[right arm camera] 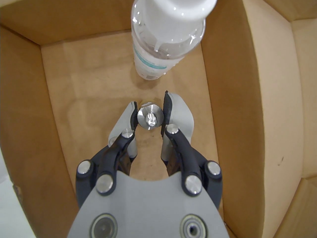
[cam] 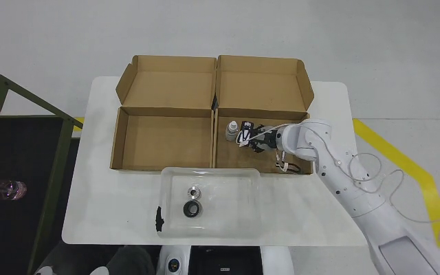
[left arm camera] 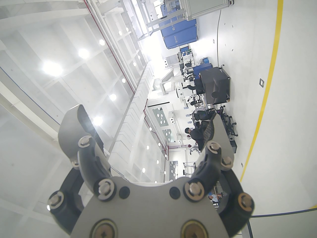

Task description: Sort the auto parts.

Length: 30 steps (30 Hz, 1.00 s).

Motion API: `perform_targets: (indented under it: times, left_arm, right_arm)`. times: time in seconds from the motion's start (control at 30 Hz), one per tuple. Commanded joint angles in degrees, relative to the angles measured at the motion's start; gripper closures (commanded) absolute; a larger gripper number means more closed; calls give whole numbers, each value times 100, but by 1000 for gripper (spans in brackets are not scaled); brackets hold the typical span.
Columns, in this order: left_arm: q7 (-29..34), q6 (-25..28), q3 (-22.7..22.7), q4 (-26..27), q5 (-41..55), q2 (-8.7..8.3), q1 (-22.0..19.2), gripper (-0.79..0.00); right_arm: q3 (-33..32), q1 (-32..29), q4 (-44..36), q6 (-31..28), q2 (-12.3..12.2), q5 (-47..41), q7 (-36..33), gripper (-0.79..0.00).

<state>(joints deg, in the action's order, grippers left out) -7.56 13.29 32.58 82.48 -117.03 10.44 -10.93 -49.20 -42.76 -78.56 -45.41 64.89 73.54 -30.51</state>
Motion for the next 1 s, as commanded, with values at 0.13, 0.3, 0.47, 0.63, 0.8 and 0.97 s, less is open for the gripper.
perform_targets:
  times: [0.13,0.3,0.47,0.63,0.8,0.97]
  left_arm:
    - [0,0,0,0,0,0,0,-785]
    - [0,0,0,0,0,0,0,-785]
    - [0,0,0,0,0,0,0,-785]
    - [0,0,0,0,0,0,0,-785]
    - [0,0,0,0,0,0,0,-785]
    - [0,0,0,0,0,0,0,-785]
  right_arm:
    - [-88,-27,-83,-5,-16,11,62,-379]
    - [-378,-233,-421,-54,-111,33,140,-388]
    - [-788,-652,-1060,-192,-266,208,193,-416]
    - [-1203,-1165,-1723,-300,-405,257,316,-468]
    - [-1512,-1677,-2391,-474,-507,149,561,-468]
    - [-1678,-2073,-3073,-613,-580,240,709,-477]
